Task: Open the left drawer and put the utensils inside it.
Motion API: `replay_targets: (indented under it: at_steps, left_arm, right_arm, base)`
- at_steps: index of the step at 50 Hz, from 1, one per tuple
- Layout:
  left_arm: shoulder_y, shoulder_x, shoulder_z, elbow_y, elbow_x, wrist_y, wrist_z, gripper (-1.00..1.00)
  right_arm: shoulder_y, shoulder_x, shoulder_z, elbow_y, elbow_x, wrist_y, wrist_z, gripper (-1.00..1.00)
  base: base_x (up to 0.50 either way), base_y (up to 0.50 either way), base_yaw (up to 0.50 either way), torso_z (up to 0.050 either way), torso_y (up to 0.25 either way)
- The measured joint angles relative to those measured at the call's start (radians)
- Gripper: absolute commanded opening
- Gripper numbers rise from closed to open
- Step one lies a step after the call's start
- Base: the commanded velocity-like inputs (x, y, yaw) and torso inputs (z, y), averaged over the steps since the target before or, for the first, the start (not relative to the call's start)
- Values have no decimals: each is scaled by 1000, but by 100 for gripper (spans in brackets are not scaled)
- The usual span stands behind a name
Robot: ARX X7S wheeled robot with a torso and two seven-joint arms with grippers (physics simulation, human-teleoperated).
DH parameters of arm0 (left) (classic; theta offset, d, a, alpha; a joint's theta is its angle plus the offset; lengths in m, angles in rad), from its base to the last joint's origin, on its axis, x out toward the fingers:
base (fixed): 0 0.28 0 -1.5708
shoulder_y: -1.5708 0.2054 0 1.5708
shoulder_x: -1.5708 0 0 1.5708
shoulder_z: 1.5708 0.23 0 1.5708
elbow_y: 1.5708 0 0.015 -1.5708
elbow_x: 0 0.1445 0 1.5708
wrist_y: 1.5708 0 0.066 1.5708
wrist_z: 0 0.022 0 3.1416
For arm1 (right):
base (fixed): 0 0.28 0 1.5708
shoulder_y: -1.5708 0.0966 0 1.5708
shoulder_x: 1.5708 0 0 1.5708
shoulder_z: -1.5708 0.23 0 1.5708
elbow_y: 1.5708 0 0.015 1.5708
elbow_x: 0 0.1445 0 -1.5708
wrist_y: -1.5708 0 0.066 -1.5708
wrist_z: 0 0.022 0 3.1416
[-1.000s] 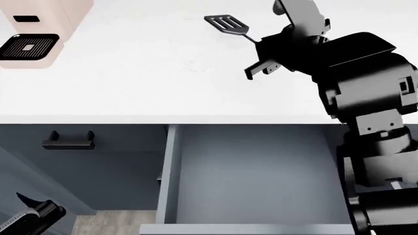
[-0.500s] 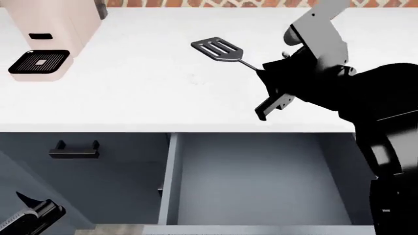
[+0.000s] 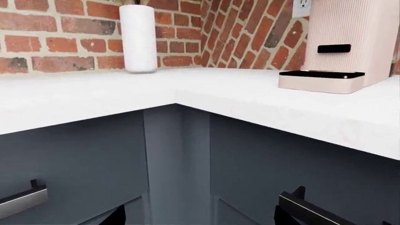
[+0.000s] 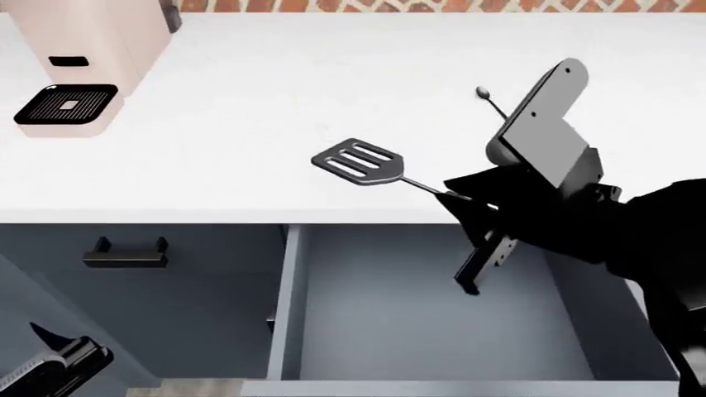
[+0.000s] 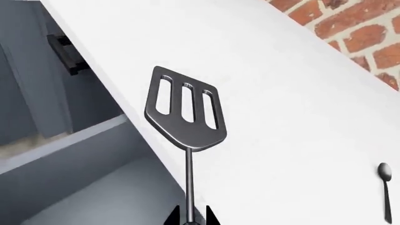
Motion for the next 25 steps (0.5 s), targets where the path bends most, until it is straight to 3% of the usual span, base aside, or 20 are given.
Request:
replay_targets:
  at_steps: [25]
  left_arm:
    - [-1, -4, 7, 9, 4, -6, -4, 100]
  right_arm:
    - [-25, 88, 100, -177, 173, 47, -76, -100]
  base:
    - [0, 0, 0, 0, 0]
